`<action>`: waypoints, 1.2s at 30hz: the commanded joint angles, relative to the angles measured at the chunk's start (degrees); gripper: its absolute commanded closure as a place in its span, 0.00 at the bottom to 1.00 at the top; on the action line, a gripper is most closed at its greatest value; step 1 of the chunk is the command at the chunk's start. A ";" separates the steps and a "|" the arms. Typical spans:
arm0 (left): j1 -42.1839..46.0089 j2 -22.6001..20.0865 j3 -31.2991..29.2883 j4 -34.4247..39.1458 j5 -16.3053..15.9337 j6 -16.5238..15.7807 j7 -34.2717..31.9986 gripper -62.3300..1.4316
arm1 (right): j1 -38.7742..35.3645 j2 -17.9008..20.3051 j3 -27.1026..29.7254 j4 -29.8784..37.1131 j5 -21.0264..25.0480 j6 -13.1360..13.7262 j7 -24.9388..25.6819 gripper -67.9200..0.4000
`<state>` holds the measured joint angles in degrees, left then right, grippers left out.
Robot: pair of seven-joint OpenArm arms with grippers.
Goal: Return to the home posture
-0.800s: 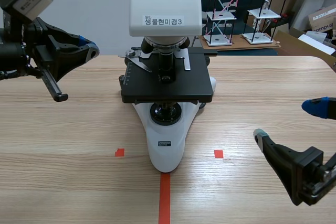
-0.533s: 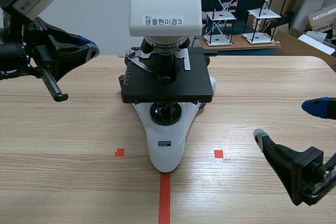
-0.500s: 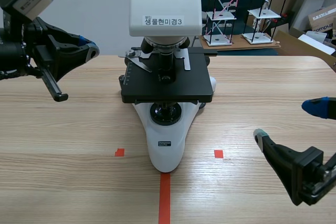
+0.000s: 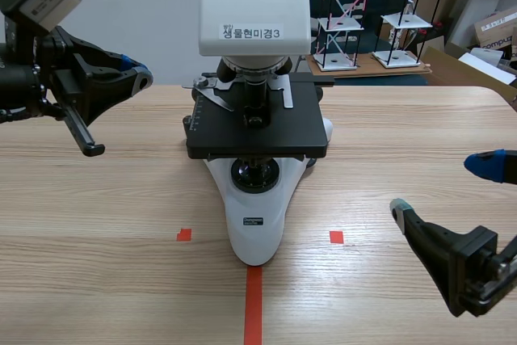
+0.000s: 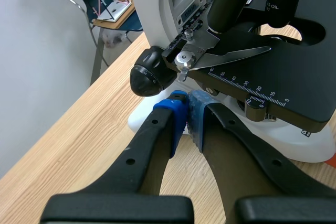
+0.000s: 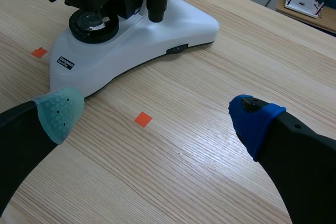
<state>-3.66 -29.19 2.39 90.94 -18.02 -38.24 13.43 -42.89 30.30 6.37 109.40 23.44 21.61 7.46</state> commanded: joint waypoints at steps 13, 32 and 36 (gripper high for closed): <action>8.02 -0.37 -4.90 1.25 -1.07 -0.04 -7.23 0.95 | 0.04 0.48 0.68 0.79 0.61 -0.20 1.01 0.10; 43.78 -0.35 -19.45 12.44 -0.76 2.60 -34.23 0.51 | 0.04 0.48 0.68 0.79 0.61 -0.20 1.01 0.10; 47.91 -0.11 -19.45 12.44 -0.59 5.73 -39.06 0.18 | 0.04 0.48 0.68 0.79 0.61 -0.20 0.98 0.10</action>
<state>44.40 -29.23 -17.12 103.22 -17.80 -33.08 -24.36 -42.89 30.30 6.37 109.40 23.44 21.63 7.60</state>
